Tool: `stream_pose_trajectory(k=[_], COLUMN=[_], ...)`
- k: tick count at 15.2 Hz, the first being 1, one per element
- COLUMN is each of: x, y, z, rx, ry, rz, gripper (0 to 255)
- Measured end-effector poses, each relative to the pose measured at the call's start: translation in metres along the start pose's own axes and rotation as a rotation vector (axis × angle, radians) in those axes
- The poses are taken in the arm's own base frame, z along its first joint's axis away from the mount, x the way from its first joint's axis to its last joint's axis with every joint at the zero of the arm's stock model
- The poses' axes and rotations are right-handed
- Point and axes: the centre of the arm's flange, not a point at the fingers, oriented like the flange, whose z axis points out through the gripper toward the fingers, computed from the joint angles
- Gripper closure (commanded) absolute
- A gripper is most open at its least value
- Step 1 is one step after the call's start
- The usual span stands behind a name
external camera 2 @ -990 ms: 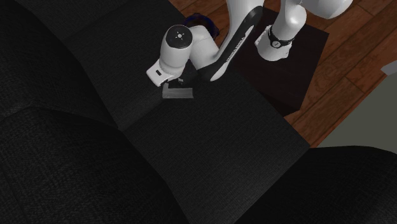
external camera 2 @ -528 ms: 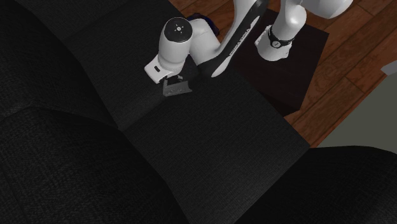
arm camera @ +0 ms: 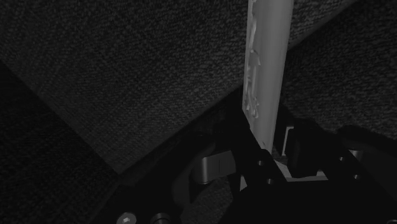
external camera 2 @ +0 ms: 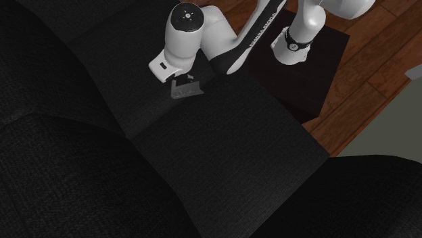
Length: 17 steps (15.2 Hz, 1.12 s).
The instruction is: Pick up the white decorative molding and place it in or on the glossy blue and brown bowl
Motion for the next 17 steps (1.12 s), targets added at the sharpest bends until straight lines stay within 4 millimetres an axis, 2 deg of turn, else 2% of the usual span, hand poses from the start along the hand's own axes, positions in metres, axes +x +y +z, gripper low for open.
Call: stream_pose_trajectory(k=[17], x=[0.0], y=[0.027], z=[-0.086], rx=[0.0], ry=[0.0], rz=[0.0], gripper=[255])
